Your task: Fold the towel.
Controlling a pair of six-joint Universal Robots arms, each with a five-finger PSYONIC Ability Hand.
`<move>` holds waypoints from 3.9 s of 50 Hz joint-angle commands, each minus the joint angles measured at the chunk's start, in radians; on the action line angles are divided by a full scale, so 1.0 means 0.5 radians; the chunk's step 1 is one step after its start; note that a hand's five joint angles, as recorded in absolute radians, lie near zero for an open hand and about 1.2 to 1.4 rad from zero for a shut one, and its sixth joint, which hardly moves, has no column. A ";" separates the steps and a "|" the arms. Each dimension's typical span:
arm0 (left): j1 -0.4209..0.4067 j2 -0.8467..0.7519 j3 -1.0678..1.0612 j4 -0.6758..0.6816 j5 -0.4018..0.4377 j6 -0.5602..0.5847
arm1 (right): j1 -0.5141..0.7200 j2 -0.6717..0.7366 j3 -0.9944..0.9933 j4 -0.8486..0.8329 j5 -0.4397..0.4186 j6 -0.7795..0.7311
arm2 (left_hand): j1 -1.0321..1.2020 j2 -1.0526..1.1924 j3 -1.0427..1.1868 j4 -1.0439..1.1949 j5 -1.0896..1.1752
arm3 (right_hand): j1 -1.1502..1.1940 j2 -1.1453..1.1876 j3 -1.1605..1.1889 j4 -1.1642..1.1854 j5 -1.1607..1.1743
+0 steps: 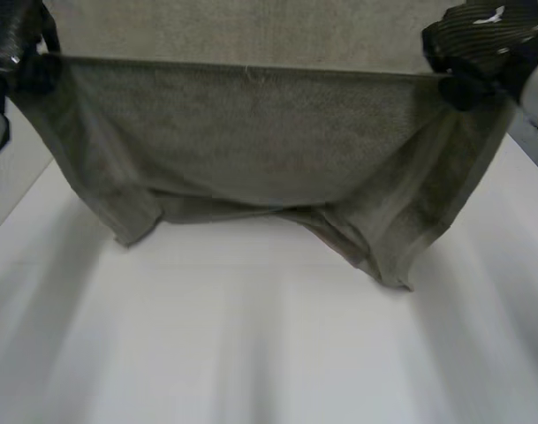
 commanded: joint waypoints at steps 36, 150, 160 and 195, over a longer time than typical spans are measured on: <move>0.060 -0.717 0.423 0.278 0.424 -0.070 | 0.203 0.867 -0.809 -0.073 -0.241 -0.017 | 0.237 0.105 0.112 0.074 0.195 | 0.130 0.141 0.128 0.107 0.121; 0.223 -0.662 0.142 0.072 0.554 -0.190 | 0.093 0.036 0.905 -0.364 0.023 0.329 | -1.577 -1.708 -1.701 -1.739 -1.619 | -2.313 -2.302 -2.315 -2.336 -2.322; 0.063 -0.346 -0.238 -0.007 0.527 -0.193 | 0.059 -0.050 1.416 -0.684 0.060 0.631 | -1.559 -1.691 -1.684 -1.722 -1.601 | -2.313 -2.302 -2.315 -2.336 -2.322; -0.207 -0.386 -0.653 0.314 0.067 -0.337 | -0.146 0.361 1.637 -1.270 0.069 0.855 | -1.565 -1.696 -1.690 -1.727 -1.607 | -1.753 -1.742 -1.754 -1.776 -1.761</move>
